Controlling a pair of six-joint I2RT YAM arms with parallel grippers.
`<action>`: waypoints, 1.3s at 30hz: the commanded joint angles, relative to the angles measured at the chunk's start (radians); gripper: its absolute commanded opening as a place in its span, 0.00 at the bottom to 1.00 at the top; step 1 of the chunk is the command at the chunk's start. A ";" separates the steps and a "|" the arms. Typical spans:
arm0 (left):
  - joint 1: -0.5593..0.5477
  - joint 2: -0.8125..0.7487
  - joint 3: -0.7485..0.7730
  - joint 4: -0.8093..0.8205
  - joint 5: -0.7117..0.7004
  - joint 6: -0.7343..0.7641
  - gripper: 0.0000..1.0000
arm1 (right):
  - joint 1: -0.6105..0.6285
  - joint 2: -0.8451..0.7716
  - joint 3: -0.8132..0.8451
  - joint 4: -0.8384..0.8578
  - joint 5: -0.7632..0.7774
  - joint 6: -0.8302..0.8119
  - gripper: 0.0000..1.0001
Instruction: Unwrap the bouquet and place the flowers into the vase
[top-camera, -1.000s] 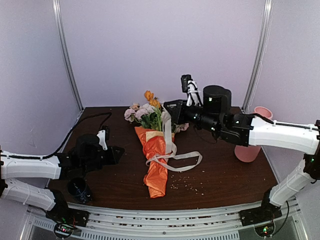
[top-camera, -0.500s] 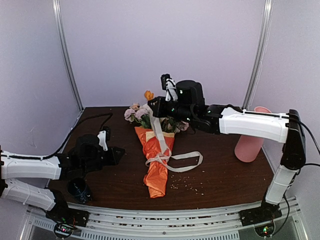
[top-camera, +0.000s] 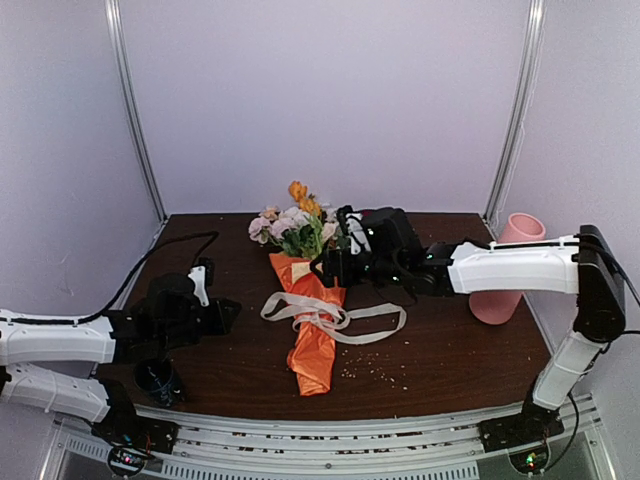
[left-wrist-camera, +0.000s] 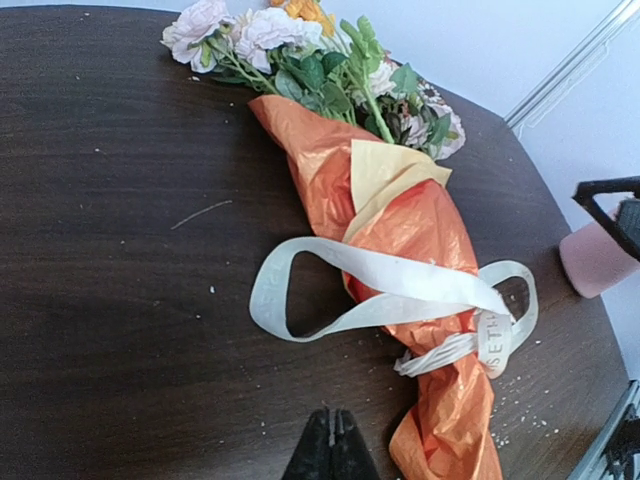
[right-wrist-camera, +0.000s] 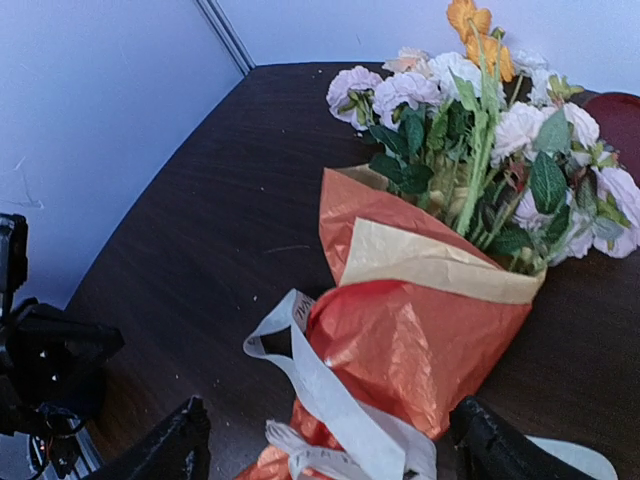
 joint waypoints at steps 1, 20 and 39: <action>-0.003 0.021 0.087 -0.043 -0.058 0.085 0.06 | 0.022 -0.130 -0.176 0.037 0.073 -0.035 0.82; -0.003 -0.166 0.364 -0.261 -0.212 0.353 0.68 | 0.168 -0.271 -0.429 0.229 0.374 0.090 0.79; 0.349 0.066 0.210 -0.046 0.340 0.094 0.83 | 0.116 -0.315 -0.392 0.156 0.491 0.020 0.88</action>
